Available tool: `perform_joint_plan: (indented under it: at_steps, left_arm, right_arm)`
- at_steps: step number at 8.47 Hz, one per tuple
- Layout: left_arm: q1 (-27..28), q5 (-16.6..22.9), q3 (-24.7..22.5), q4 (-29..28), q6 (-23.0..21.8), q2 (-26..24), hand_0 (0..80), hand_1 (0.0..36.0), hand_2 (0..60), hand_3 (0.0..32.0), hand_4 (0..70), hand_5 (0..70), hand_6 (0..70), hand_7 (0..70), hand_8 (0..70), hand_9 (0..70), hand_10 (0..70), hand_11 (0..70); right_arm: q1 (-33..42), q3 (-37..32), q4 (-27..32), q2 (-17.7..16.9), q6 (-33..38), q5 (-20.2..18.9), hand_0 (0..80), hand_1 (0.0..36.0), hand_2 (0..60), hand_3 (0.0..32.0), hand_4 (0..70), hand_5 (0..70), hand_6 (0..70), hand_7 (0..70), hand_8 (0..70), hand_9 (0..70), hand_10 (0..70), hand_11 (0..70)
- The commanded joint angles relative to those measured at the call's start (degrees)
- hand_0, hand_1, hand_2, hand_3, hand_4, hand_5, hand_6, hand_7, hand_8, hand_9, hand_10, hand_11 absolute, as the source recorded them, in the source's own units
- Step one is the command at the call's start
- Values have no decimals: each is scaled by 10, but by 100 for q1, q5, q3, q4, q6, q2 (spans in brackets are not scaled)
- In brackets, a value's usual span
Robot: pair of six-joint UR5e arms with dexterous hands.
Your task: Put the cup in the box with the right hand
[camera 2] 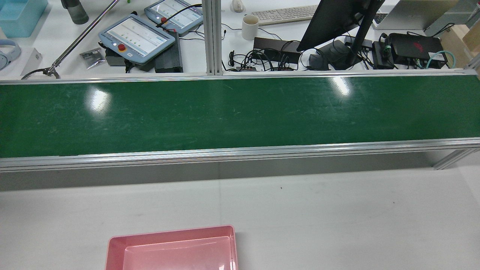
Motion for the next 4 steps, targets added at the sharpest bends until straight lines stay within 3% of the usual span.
perform_joint_plan:
  at_steps: [1,4]
  left_arm:
    - [0,0,0,-3,0,0,0,0,0,0,0,0,0,0,0,0,0,0]
    - [0,0,0,-3,0,0,0,0,0,0,0,0,0,0,0,0,0,0]
  right_arm:
    - [-15,-29,20,30,2,-15,444,0,0,0,314,30,43,150,111,107,80,115]
    - [20,136,29,-109,37,-68,439,0,0,0,320,30,43,146,115,109,87,124]
